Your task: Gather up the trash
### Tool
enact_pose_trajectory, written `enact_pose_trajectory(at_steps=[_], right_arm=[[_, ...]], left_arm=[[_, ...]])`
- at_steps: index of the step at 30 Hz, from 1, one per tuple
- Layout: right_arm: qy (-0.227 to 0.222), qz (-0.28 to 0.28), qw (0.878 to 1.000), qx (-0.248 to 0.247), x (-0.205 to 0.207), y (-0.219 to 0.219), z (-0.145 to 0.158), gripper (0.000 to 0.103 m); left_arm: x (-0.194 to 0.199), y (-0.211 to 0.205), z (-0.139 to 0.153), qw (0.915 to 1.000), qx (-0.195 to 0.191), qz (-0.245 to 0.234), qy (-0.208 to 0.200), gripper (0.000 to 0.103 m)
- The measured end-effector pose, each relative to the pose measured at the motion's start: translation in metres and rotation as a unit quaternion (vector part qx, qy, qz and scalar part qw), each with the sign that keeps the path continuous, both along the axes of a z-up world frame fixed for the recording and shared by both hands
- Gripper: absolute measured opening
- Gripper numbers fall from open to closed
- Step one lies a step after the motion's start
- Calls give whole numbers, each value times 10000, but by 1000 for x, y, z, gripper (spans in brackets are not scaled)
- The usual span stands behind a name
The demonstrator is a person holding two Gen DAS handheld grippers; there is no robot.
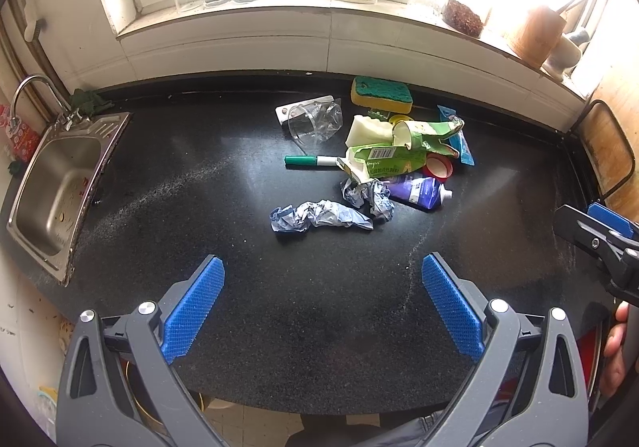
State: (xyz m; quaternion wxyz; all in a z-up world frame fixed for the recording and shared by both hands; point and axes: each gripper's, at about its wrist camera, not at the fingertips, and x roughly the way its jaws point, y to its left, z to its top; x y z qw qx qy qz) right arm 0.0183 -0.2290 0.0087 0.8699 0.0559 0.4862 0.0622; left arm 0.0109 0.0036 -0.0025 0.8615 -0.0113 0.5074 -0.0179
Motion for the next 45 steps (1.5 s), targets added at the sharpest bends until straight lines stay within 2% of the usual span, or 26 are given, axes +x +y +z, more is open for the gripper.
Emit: enact_pose_trajectory(at_steps=[6,10,13,18,20,23,24,26,33,37,39,40,41,43,45], right_arm=[[-31,-21,10000,11,6,-5,-2,97],[-148,-10,9999,39,17,-17,-8,97],[-130,-45,9999,-24,36,-31,-22,97],[65,-261,9995,-171,81,-54,-53,97],[134,-343,9992,-169,101,-61,-66,97],[267,-437,9986,-90,140,-71,-91,95],[318,-455,9984,-119,156,-74,-102,91],[460,-459,9978,-141,180,-79,-122,88],[910,-201,9955,-184,238,-82,-178,79],[1024,-19,9943,-304,252,-77,-191,64],[979,87,9941,-464,255,-74,-191,35],[977,148,9937,-535,256,-73,-191,29],[959,164,9939,-520,255,-73,-190,26],[917,154,9941,-553,253,-73,-186,15],[864,164,9942,-624,248,-75,-179,11]], left_arm=[[8,1,-8,9997,71,-242,-11,97],[17,-1,-18,9945,225,-938,-398,97],[34,-8,-40,9843,733,-1573,-337,97],[63,-14,-77,9622,1011,-2475,-517,96],[78,-13,-96,9572,1212,-2584,-483,96],[93,-9,-116,9572,969,-2707,-336,96],[98,-10,-124,9563,930,-2761,-261,96],[102,-11,-134,9513,868,-2945,-267,96],[104,-14,-159,9419,855,-3240,-215,96],[99,-19,-169,9392,915,-3305,-160,74],[97,-20,-171,9411,809,-3280,-119,66],[97,-20,-171,9422,790,-3255,-98,60],[96,-21,-171,9436,759,-3221,-82,50],[96,-18,-170,9463,700,-3157,-6,43],[96,-20,-169,9501,678,-3042,126,30]])
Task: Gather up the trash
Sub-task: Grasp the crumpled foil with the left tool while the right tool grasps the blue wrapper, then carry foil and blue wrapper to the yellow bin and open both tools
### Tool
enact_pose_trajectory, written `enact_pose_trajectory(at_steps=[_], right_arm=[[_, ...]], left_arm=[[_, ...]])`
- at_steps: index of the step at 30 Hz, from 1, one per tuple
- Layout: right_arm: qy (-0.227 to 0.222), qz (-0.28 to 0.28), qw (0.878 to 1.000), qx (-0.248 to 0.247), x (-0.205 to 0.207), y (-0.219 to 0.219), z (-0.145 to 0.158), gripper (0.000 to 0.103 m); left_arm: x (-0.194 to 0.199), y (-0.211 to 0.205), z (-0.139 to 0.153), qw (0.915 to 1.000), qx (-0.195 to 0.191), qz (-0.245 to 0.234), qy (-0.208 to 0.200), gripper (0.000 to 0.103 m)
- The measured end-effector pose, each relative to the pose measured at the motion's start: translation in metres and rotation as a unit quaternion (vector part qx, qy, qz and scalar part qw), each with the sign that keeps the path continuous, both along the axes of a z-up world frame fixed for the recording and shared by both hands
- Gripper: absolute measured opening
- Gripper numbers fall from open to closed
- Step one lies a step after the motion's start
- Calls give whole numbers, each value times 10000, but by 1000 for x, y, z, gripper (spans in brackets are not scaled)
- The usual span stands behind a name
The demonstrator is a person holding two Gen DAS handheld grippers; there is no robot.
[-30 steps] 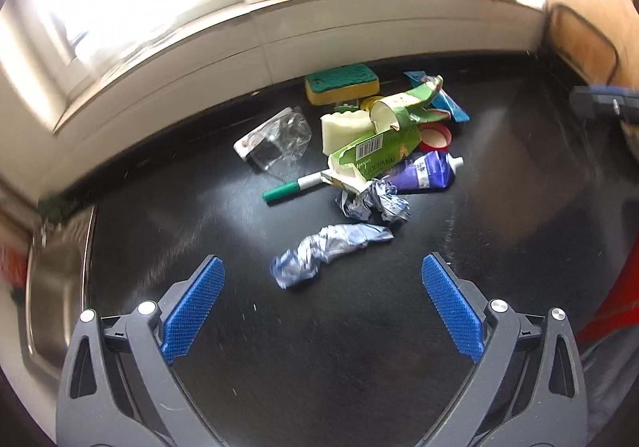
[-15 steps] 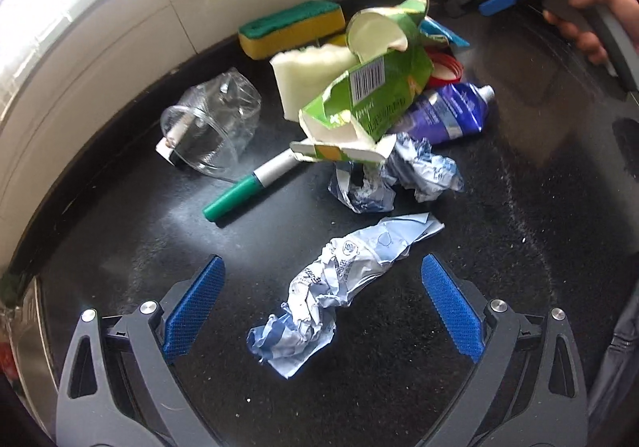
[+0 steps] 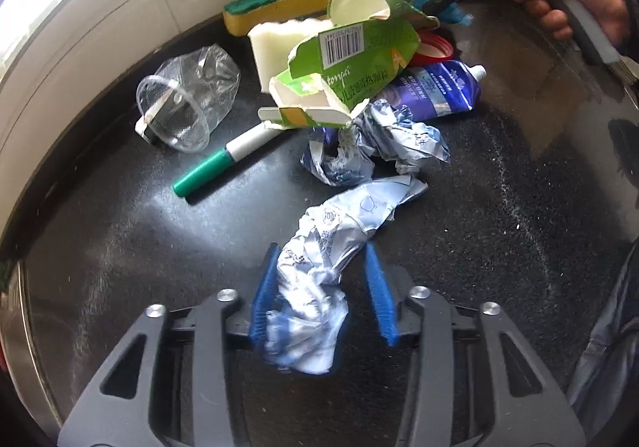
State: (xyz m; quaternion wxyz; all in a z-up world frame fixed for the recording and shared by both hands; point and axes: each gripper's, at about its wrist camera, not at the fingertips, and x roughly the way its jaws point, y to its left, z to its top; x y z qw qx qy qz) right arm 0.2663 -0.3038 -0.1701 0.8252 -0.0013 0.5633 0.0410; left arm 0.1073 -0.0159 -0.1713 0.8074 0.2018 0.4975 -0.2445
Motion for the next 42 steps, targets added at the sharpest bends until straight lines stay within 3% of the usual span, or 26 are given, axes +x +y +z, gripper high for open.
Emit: enact_pose_trajectory(at_steps=[5,14,23,28,32,35,38,39,42], right_arm=[[-192,-75,9997,-95,-28,4,28,10],[-695,-299,9971,-5,-119,0,100,10],[-960,-219,9951,115,-192,12,124,10],[-1079,-46,9939,208,-209,24,136,10],[-1345,485,9894,272,-210,65,157,10],[-1525,1251,9793,461,-216,120,172,10],[-1432,2258,9604,787,-226,193,172,10],[-1369,2575,9529,828,-231,219,169,10],[-978,3709,9162,1161,-260,319,150,10]], left_arm=[[-3,1,13,9984,-154,491,232,27],[-36,4,63,9906,-469,1269,193,27],[-89,-6,95,9880,-624,1412,-90,27],[-104,9,120,9774,-833,1919,-289,27],[-112,38,139,9596,-1023,2559,-562,27],[-129,74,149,9365,-1053,3245,-817,27],[-163,124,149,8989,-1231,4109,-898,27],[-178,145,145,8825,-1236,4438,-946,27],[-224,192,131,8470,-984,5126,-1004,27]])
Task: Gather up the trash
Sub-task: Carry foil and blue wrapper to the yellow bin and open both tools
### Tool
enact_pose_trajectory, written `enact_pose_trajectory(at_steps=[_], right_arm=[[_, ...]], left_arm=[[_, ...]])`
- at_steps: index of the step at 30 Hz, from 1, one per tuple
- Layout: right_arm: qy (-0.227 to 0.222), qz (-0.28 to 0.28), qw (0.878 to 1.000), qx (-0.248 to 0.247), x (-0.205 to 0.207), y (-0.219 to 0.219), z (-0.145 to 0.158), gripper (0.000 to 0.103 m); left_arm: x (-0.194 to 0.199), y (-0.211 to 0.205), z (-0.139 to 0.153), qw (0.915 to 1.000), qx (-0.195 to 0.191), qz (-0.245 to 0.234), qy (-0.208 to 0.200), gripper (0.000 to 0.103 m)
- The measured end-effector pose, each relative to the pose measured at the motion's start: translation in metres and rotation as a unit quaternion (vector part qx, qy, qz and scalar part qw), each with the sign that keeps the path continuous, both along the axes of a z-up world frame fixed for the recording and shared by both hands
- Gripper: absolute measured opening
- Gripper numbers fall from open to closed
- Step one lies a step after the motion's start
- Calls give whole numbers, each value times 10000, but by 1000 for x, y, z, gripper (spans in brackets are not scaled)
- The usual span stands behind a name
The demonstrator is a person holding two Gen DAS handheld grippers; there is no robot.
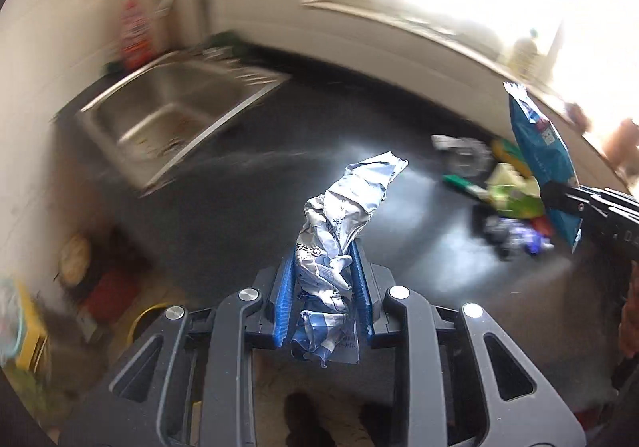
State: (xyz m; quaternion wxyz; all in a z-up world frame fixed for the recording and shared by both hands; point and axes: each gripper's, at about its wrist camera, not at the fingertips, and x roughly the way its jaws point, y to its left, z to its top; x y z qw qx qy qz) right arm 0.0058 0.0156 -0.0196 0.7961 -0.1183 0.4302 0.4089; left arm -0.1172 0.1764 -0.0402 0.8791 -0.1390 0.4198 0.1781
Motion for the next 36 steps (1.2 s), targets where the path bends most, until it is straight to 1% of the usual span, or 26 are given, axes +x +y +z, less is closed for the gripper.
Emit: enact_pose_trajectory(at_steps=[2,3,5,6,7,8,9,10,12,14,15,16,18,19,21,23,26,27,28,29,30,31,33,35,36], right_arm=[[195,593,9980,42,-23,49,-14,10],[271,872,9958,38,-35,73,-22,10],[504,1500,9874,-9,-68,126,-45,10],[640,1778,9819,-96,-87,155,-64,10],[744,1986,9771,-193,-101,177,-79,10],[774,2116,9739,-263,-112,191,-89,10],[812,2328,9686,-330,-128,211,-106,10],[825,2460,9651,-364,-138,222,-114,10],[927,2723,9561,-558,-163,254,-143,10],[1066,2815,9499,-844,-176,279,-180,10],[1112,2832,9482,-920,-179,286,-193,10],[1129,2862,9459,-1029,-183,297,-212,10],[1134,2890,9427,-1222,-188,311,-236,10],[1134,2867,9422,-1313,-189,320,-250,10],[1120,2862,9416,-1373,-193,327,-262,10],[1156,2858,9394,-1500,-197,340,-281,10],[1138,2838,9386,-1599,-196,344,-299,10],[1217,2799,9385,-1613,-193,347,-305,10],[1260,2771,9383,-1641,-195,349,-308,12],[1344,2706,9377,-1715,-192,350,-310,25],[1380,2657,9395,-1662,-189,347,-305,43],[1368,2644,9419,-1555,-187,342,-298,48],[1285,2682,9425,-1527,-187,340,-291,54],[1241,2762,9404,-1545,-190,334,-276,54],[1224,2804,9410,-1448,-191,327,-260,55]], left_arm=[[-32,31,-16,9985,-143,510,132,27],[-52,51,-29,9960,-201,833,242,27],[-84,79,-54,9904,-265,1294,400,27],[-105,98,-75,9847,-332,1618,549,27],[-116,108,-87,9809,-402,1797,632,27],[-131,122,-101,9764,-511,1987,673,27],[-146,134,-118,9715,-591,2183,715,27],[-158,145,-133,9678,-596,2310,805,27],[-176,162,-167,9626,-667,2472,889,27],[-188,175,-195,9566,-847,2643,882,27],[-193,184,-212,9537,-945,2727,845,27],[-198,190,-225,9530,-976,2747,819,27],[-199,201,-258,9521,-1029,2730,911,27],[-203,204,-270,9518,-1087,2728,888,27],[-207,211,-290,9502,-1141,2778,831,27],[-209,218,-305,9480,-1283,2816,743,27],[-208,223,-321,9496,-1286,2754,766,27],[-206,225,-324,9496,-1335,2730,765,30],[-204,223,-324,9493,-1386,2714,774,51],[-204,223,-325,9486,-1412,2712,822,81],[-206,223,-323,9478,-1281,2791,855,84],[-208,223,-320,9490,-1193,2801,822,84],[-209,221,-314,9513,-1217,2693,875,84],[-210,216,-300,9529,-1153,2642,942,84],[-211,215,-293,9545,-1128,2601,926,84]])
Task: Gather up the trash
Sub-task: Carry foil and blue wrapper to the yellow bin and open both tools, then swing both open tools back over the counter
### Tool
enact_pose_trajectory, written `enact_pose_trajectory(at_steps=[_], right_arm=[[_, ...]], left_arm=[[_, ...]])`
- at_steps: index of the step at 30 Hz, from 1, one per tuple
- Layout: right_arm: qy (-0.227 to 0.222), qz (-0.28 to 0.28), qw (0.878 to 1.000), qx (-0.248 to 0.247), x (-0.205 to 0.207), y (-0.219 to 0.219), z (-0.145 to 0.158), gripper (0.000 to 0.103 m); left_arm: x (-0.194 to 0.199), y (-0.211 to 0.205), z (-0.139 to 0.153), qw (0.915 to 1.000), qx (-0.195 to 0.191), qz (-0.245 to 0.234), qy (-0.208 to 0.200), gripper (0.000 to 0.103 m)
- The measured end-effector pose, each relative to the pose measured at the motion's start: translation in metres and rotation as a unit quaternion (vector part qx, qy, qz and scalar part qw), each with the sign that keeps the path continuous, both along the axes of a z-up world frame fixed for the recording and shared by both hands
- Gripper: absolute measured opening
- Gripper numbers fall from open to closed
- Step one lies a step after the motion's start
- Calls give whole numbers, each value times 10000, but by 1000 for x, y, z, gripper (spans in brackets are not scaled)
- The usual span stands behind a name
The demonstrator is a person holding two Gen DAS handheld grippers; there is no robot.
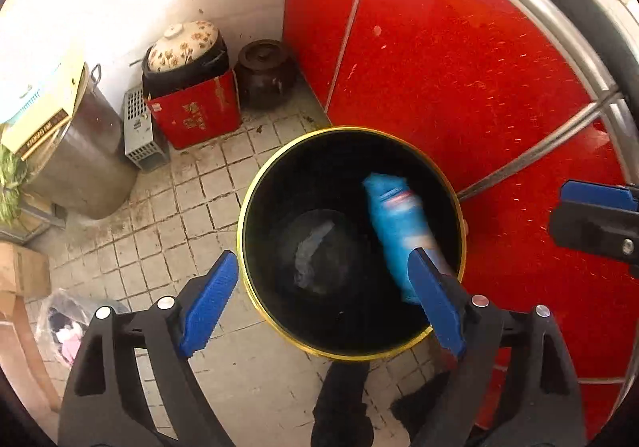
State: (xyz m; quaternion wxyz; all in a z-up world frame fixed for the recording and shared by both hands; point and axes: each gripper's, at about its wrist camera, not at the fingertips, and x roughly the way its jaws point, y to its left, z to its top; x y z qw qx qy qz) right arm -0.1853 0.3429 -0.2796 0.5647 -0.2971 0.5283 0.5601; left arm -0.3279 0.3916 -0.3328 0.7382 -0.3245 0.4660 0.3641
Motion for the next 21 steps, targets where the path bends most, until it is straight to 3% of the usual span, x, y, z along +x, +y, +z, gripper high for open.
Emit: enact_pose_trajectory(at_steps=[1,5,9,12,14,17,21], right_arm=[[10,-25,9999,99,-1,-8,16,57],[-116,-273,9980,551,4,-45,85,91],[-53,-700,9946,761,21,-81,152,91],[-414,-1092,9872,1083,46,-138,213,91],[-632,-1533,9792,1168,67,-178,238,91],[-943,-2374,9579,1310,99,-251,266,91],[-1462,-3695,9096,1215,135,-357,286,91]], left_arm=[[-1,-2,11,10000,78,-51,0,84],[3,-21,73,9979,501,-403,50,89],[25,-59,145,9909,878,-1022,20,90],[56,-89,195,9825,1022,-1547,-163,92],[81,-110,218,9762,986,-1890,-391,92],[133,-153,255,9561,928,-2649,-841,92],[205,-233,295,9044,978,-3947,-1291,92]])
